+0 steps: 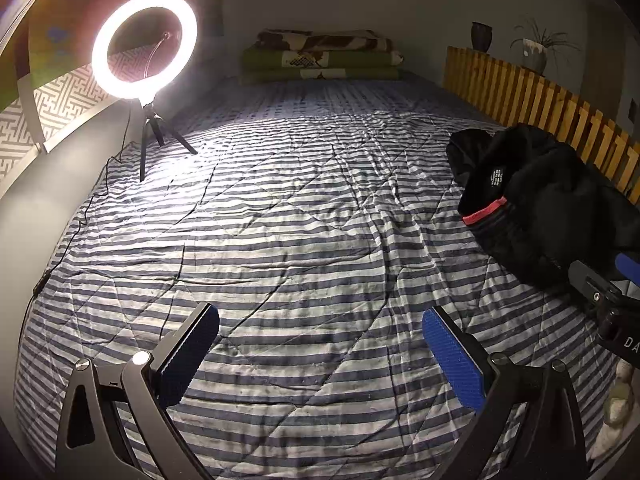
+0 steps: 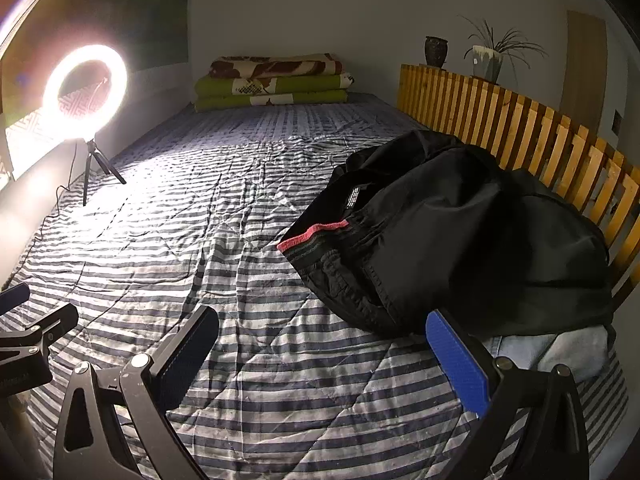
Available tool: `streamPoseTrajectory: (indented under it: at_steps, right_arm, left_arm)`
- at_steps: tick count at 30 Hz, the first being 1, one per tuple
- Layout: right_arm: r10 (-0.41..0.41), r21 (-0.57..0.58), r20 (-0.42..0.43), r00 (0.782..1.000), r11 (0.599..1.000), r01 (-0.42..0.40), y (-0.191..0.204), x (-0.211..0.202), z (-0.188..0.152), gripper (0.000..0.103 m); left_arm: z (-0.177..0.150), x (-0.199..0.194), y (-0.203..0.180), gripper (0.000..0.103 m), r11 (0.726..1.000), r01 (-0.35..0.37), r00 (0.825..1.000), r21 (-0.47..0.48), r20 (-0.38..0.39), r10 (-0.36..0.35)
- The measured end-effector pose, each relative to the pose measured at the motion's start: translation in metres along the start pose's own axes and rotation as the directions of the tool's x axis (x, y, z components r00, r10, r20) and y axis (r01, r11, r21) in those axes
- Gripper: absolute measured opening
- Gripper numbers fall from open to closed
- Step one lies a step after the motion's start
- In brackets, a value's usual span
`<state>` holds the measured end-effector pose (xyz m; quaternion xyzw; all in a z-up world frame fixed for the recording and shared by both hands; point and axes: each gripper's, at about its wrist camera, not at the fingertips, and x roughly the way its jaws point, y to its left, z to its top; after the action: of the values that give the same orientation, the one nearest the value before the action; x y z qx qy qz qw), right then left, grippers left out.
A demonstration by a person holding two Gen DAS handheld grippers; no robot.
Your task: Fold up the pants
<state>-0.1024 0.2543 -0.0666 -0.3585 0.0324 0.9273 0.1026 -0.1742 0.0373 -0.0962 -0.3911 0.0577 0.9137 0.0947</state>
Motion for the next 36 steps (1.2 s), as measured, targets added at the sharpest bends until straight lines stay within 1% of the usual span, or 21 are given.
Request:
streamPoseTrajectory:
  at_steps: [4,6,11,14,17,20,23,24,25,27,30,34,36]
  right_arm:
    - [-0.001,0.0,-0.008,1.0,1.0,0.001,-0.001,0.004,-0.002,0.103]
    - [-0.006,-0.003,-0.012,1.0,1.0,0.006,-0.001,0.006,-0.002,0.103]
    - [-0.008,-0.001,-0.021,1.0,1.0,0.007,-0.002,0.01,-0.003,0.103]
    - [0.008,-0.01,-0.021,1.0,1.0,-0.008,-0.003,0.012,-0.001,0.102]
    - [0.012,-0.01,-0.013,1.0,1.0,-0.012,-0.014,0.015,0.006,0.101]
    - [0.014,0.022,-0.028,1.0,1.0,-0.014,-0.035,0.02,0.018,0.094]
    - [0.075,0.096,-0.081,0.994,0.993,-0.068,-0.056,0.033,0.027,0.088]
    - [0.091,0.11,-0.094,0.991,0.991,-0.08,-0.06,0.037,0.028,0.083]
    - [0.103,0.122,-0.11,0.989,0.988,-0.09,-0.065,0.043,0.03,0.081]
    - [0.112,0.13,-0.133,0.985,0.987,-0.095,-0.068,0.052,0.033,0.073]
    - [0.124,0.095,-0.162,0.979,0.989,-0.11,-0.06,0.064,0.037,0.071]
    - [0.121,-0.029,-0.185,0.975,0.991,-0.129,-0.032,0.078,0.044,0.071]
    - [0.108,-0.072,-0.196,0.975,0.99,-0.125,-0.021,0.088,0.045,0.072]
  left_arm:
    - [-0.002,0.011,-0.001,0.103,1.0,0.003,1.0,-0.001,-0.013,-0.003]
    - [-0.001,0.016,-0.002,0.103,1.0,0.019,0.999,-0.008,-0.027,-0.02]
    - [-0.001,0.013,-0.006,0.103,1.0,0.031,0.999,0.003,-0.011,-0.031]
    - [0.001,0.011,-0.005,0.103,1.0,0.024,1.0,0.003,-0.004,-0.024]
    - [0.005,0.009,0.001,0.103,1.0,0.018,1.0,-0.015,0.002,-0.018]
    - [0.006,0.006,0.005,0.103,1.0,0.02,1.0,-0.02,0.009,-0.02]
    - [0.006,0.007,0.007,0.103,1.0,0.024,1.0,-0.018,-0.001,-0.024]
    - [0.006,0.007,0.007,0.103,0.999,0.029,1.0,-0.02,-0.005,-0.029]
    - [0.006,0.008,0.008,0.103,0.999,0.033,0.999,-0.02,-0.007,-0.033]
    - [0.006,0.007,0.009,0.103,0.999,0.039,0.999,-0.023,-0.008,-0.039]
    - [0.007,0.009,0.01,0.103,0.998,0.049,0.999,-0.033,-0.01,-0.049]
    - [0.008,0.017,0.013,0.103,0.997,0.051,0.998,-0.055,-0.03,-0.053]
    - [0.009,0.022,0.015,0.103,0.997,0.05,0.998,-0.066,-0.042,-0.053]
